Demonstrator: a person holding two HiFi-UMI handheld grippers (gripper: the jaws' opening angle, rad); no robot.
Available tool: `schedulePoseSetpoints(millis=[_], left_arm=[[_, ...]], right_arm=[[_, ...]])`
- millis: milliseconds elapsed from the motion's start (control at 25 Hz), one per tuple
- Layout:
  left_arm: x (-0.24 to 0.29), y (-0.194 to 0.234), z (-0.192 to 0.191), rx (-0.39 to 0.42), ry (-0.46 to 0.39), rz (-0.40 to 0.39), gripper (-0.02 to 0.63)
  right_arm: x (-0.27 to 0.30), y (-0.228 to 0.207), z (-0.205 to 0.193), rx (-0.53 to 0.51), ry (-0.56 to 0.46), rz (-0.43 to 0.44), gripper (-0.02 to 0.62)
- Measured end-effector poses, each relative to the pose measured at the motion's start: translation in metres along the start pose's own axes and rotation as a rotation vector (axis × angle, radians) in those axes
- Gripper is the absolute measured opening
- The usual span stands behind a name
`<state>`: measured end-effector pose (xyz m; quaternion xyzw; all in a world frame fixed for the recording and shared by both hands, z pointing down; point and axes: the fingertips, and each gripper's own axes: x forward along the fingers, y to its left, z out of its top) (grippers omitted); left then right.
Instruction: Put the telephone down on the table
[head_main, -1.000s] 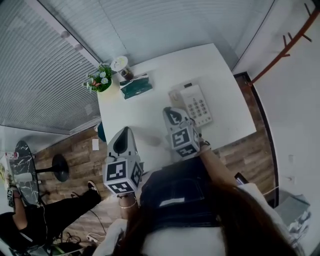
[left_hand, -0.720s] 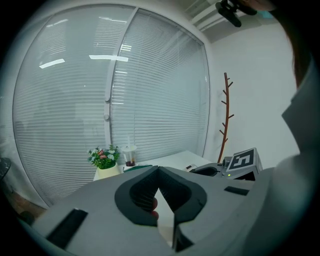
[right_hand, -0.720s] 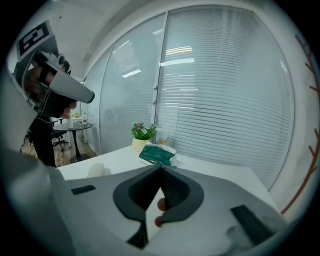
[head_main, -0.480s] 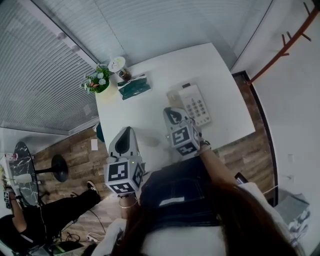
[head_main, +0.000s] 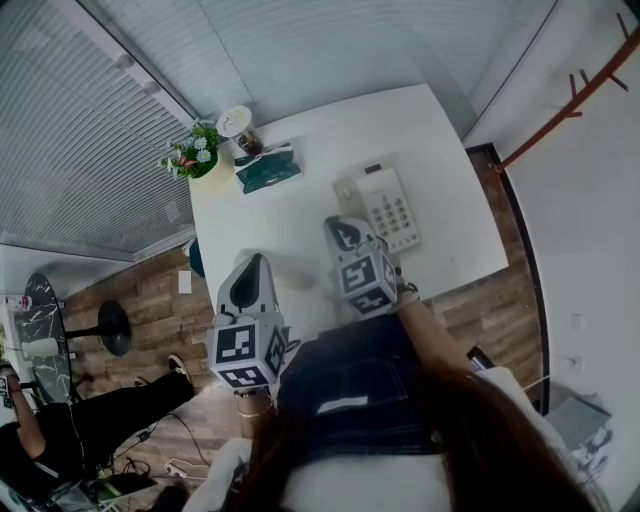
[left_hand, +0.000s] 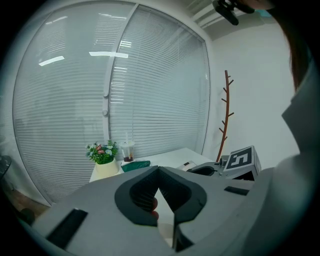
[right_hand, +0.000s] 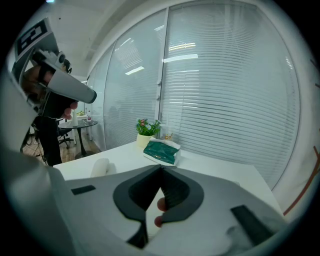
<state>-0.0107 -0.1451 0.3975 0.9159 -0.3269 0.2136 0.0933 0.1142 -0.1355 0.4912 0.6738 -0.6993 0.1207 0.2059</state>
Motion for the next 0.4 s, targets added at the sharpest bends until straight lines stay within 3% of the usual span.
schedulePoseSetpoints(millis=[400], left_arm=[[-0.006,0.004,0.003,-0.037,-0.032,0.011,0.000]], right_arm=[[-0.008,-0.012,0.009,-0.011,-0.020,-0.053,-0.003]])
